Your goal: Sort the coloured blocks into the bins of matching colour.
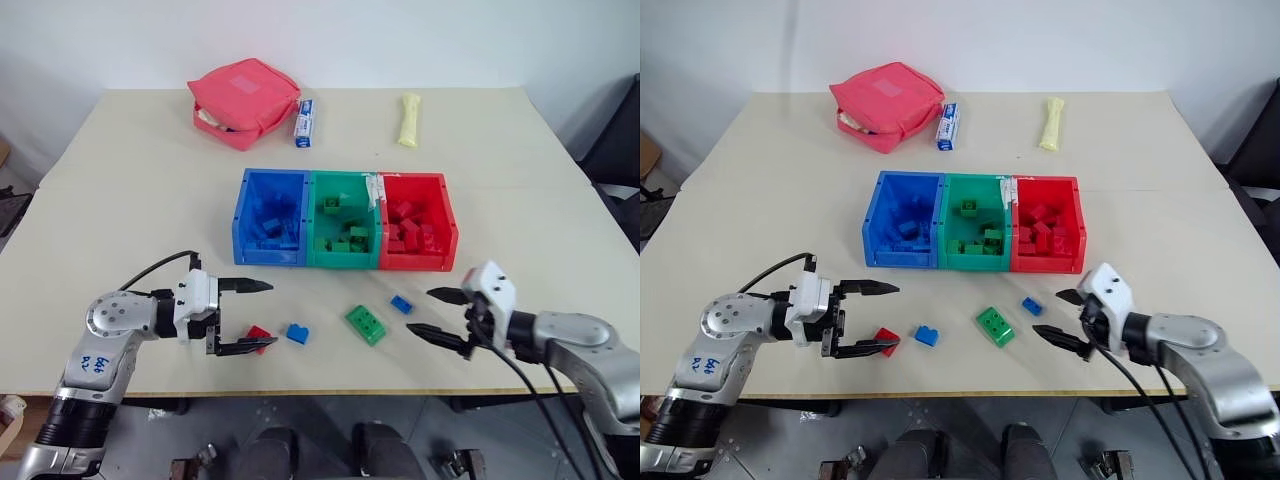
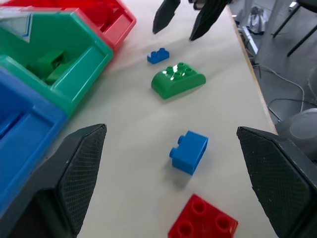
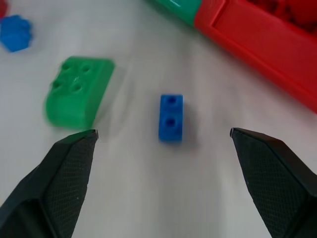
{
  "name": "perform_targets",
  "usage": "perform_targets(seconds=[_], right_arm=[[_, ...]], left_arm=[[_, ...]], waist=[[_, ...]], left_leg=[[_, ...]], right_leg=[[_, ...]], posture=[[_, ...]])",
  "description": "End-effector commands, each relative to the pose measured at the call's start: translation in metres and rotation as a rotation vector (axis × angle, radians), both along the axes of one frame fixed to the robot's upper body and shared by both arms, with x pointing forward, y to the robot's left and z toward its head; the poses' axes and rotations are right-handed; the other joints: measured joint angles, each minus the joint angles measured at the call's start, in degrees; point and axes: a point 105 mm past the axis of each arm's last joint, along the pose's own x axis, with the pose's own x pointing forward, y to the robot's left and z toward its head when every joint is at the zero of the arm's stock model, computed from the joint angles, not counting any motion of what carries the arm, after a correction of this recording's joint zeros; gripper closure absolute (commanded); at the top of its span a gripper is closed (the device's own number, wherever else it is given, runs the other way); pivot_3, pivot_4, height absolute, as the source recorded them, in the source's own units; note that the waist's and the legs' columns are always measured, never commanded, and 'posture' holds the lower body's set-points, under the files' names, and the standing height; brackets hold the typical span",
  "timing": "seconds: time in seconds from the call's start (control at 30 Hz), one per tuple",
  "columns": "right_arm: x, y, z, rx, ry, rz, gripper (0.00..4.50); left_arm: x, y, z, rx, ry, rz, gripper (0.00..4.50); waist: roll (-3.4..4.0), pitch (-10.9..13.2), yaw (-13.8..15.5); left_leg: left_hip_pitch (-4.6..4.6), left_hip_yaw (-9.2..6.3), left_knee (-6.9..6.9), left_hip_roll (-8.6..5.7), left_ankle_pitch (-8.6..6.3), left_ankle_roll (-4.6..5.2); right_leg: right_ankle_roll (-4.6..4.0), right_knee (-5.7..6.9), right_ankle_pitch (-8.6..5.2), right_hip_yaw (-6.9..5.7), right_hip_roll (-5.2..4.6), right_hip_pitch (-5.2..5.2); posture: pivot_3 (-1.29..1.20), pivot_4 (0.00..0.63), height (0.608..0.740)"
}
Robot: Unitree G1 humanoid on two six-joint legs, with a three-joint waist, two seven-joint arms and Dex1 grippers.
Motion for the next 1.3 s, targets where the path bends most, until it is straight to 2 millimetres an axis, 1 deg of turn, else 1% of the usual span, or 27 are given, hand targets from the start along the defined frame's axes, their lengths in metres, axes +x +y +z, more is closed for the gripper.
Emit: perform_targets(seconds=[0.03,0.13,0.23,0.3,0.37,0.43,0.47,0.53,0.57,0.63,0.73,0.8,0.87,0.97,1.03,1.1,1.17,1.27,1.3], right_arm=[[0.011,0.004,-0.009,-0.05,0.0,-0.043,0.2],[0.016,0.015,-0.012,-0.05,-0.005,-0.039,0.91],[0.014,0.023,-0.013,-0.039,0.0,-0.009,2.02],[0.013,0.025,-0.013,-0.044,0.001,0.001,2.65],[0.013,0.023,-0.011,-0.065,-0.013,0.01,3.41],[0.012,0.025,-0.004,-0.087,-0.02,0.042,4.03],[0.009,0.035,0.007,-0.077,-0.035,0.109,4.06],[0.01,0.059,0.034,0.006,-0.069,0.186,4.06],[0.014,0.072,0.049,0.059,-0.093,0.212,4.06],[0.022,0.096,0.073,0.127,-0.128,0.262,4.06],[0.038,0.132,0.101,0.186,-0.17,0.31,4.06],[0.047,0.153,0.111,0.198,-0.2,0.333,4.06],[0.058,0.172,0.115,0.197,-0.224,0.34,4.06],[0.075,0.203,0.113,0.171,-0.273,0.338,4.06],[0.091,0.215,0.11,0.156,-0.303,0.268,4.06],[0.096,0.221,0.106,0.154,-0.304,0.261,3.3],[0.096,0.224,0.105,0.156,-0.313,0.275,2.66],[0.096,0.223,0.106,0.172,-0.322,0.28,1.68],[0.095,0.221,0.107,0.181,-0.325,0.281,1.27]], left_arm=[[-0.005,0.003,0.011,0.007,-0.049,0.018,0.0],[-0.006,0.004,0.012,-0.003,-0.052,0.041,0.0],[-0.008,0.004,0.011,-0.007,-0.05,0.054,0.0],[-0.009,0.005,0.011,-0.009,-0.047,0.062,0.0],[-0.009,0.006,0.015,-0.048,-0.055,0.088,0.0],[-0.006,0.006,0.023,-0.112,-0.058,0.136,0.0],[-0.005,0.008,0.027,-0.139,-0.057,0.16,0.0],[-0.004,0.013,0.032,-0.187,-0.053,0.222,0.0],[-0.004,0.017,0.034,-0.21,-0.051,0.259,0.0],[-0.007,0.025,0.036,-0.241,-0.043,0.326,0.0],[-0.021,0.041,0.03,-0.233,-0.01,0.398,0.0],[-0.027,0.05,0.025,-0.22,0.01,0.441,0.0],[-0.029,0.062,0.02,-0.201,0.015,0.495,0.0],[-0.031,0.08,0.014,-0.203,0.012,0.592,0.0],[-0.035,0.083,0.009,-0.202,0.014,0.616,0.0],[-0.038,0.08,0.007,-0.2,0.014,0.612,0.0],[-0.038,0.078,0.007,-0.198,0.012,0.607,0.0],[-0.036,0.076,0.007,-0.188,0.007,0.595,0.0],[-0.034,0.076,0.008,-0.186,0.004,0.59,0.0]], waist=[[0.0,0.0,0.1],[-0.01,0.0,-0.01],[0.0,0.0,-0.1],[0.0,0.0,-0.16],[0.0,0.0,-0.14],[0.0,0.0,-0.09],[0.0,0.0,-0.09],[0.0,0.0,-0.35],[0.0,0.01,-0.77],[0.01,0.01,-1.63],[-0.03,-0.02,-1.83],[-0.04,-0.03,-1.7],[-0.04,-0.02,-1.55],[-0.05,-0.03,-1.6],[-0.06,-0.03,-1.78],[-0.06,-0.04,-1.84],[-0.07,-0.04,-1.67],[-0.07,-0.04,-1.79],[-0.07,-0.04,-1.84]], left_leg=[[0.0,-0.01,0.0,0.0,0.0,0.0],[-0.01,-0.02,0.0,-0.02,0.0,0.0],[0.0,-0.02,0.0,-0.02,0.01,-0.01],[0.01,-0.02,-0.04,0.01,0.01,-0.01],[0.01,-0.02,-0.07,0.0,0.01,-0.02],[0.0,-0.02,-0.07,0.0,0.0,-0.01],[0.0,-0.02,-0.06,0.0,0.0,-0.01],[0.0,-0.01,-0.04,0.0,0.0,0.01],[0.0,0.01,-0.04,0.03,0.0,0.01],[0.01,0.02,-0.11,0.05,0.01,-0.01],[0.0,-0.01,-0.3,0.04,0.13,-0.21],[-0.05,0.05,-0.44,0.02,0.16,-0.27],[-0.21,0.04,-0.45,0.01,0.18,-0.31],[-0.27,0.01,-0.4,-0.03,0.2,-0.32],[-0.26,0.11,-0.37,-0.07,0.21,-0.3],[-0.24,0.12,-0.37,-0.07,0.21,-0.31],[-0.24,0.04,-0.39,-0.07,0.22,-0.32],[-0.27,0.06,-0.39,-0.07,0.22,-0.32],[-0.27,0.08,-0.39,-0.07,0.22,-0.32]], right_leg=[[0.0,0.0,0.0,0.0,0.0,0.0],[0.0,0.0,0.0,0.0,-0.02,0.01],[0.0,0.02,0.0,0.0,-0.01,0.0],[0.0,0.02,0.0,-0.01,0.01,-0.01],[-0.01,0.02,0.0,-0.01,0.01,-0.02],[0.0,0.02,0.0,-0.01,0.0,-0.02],[0.0,0.01,0.0,-0.01,0.0,-0.02],[0.0,0.02,0.0,0.0,0.0,-0.02],[0.0,0.02,0.0,0.02,0.02,-0.04],[-0.02,0.12,-0.01,0.04,0.05,-0.11],[-0.11,0.34,-0.05,0.01,0.05,-0.36],[-0.18,0.48,-0.09,0.04,0.03,-0.57],[-0.22,0.58,-0.1,0.02,0.02,-0.84],[-0.24,0.6,-0.11,-0.03,0.0,-0.87],[-0.24,0.61,-0.11,0.0,-0.02,-0.87],[-0.24,0.65,-0.11,0.0,-0.01,-0.88],[-0.25,0.71,-0.1,-0.05,-0.01,-0.89],[-0.25,0.96,-0.1,-0.04,-0.01,-0.93],[-0.25,0.98,-0.1,-0.03,-0.01,-0.94]], posture=[[0.0,0.15,0.74],[0.0,0.15,0.74],[0.0,0.15,0.74],[0.0,0.15,0.74],[0.0,0.15,0.74],[0.0,0.15,0.74],[0.0,0.15,0.74],[0.0,0.15,0.74],[0.0,0.15,0.74],[0.0,0.15,0.74],[0.0,0.15,0.74],[0.0,0.15,0.74],[0.0,0.15,0.74],[0.0,0.15,0.74],[0.0,0.15,0.74],[0.0,0.15,0.74],[0.0,0.15,0.74],[0.0,0.15,0.74],[0.0,0.15,0.74]])
